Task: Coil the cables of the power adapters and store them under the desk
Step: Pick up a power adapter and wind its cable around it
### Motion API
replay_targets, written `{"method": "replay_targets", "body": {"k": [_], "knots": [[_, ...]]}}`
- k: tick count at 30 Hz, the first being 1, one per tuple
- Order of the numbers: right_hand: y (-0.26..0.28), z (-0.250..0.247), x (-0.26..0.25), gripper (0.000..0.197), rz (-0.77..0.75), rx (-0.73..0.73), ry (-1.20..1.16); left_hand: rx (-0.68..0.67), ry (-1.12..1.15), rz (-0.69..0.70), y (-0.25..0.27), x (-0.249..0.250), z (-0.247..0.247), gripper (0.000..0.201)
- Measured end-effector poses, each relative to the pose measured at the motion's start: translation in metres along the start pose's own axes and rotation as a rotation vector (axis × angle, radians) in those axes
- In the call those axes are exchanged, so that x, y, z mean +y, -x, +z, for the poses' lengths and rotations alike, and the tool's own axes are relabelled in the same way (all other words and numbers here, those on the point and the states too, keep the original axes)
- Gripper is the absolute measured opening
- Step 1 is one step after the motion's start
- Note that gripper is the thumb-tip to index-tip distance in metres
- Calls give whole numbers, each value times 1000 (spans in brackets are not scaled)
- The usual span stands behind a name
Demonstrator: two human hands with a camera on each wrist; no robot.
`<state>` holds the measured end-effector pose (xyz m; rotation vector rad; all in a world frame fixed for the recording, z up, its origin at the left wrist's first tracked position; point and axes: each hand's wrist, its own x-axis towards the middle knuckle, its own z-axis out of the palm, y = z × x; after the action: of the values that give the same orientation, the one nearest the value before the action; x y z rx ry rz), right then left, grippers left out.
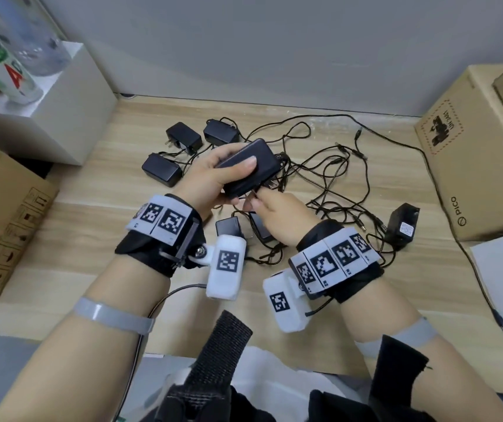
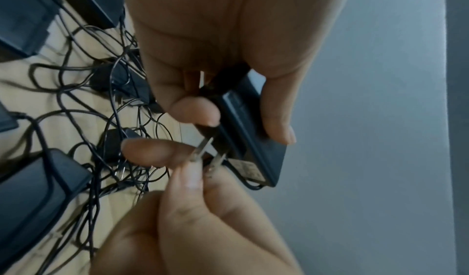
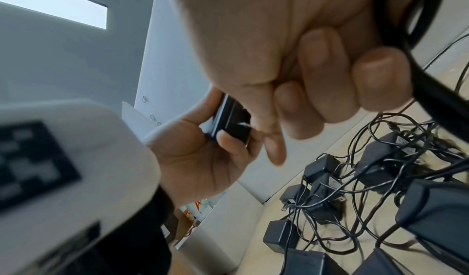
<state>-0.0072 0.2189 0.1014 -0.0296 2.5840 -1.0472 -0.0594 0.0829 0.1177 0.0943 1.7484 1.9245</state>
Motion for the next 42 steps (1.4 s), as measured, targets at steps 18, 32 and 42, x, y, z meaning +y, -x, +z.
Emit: {"method": "replay_targets", "body": {"k": [18, 32, 42], "knots": [[-4, -26, -13, 17, 45, -215, -18, 120, -917, 400, -25, -12, 5, 45], [-6, -36, -6, 24, -33, 194, -247, -58, -955, 170, -34, 4, -10, 38], [-6, -68, 25, 37, 37, 541, -634, -312, -973, 55, -28, 8, -32, 46]]}}
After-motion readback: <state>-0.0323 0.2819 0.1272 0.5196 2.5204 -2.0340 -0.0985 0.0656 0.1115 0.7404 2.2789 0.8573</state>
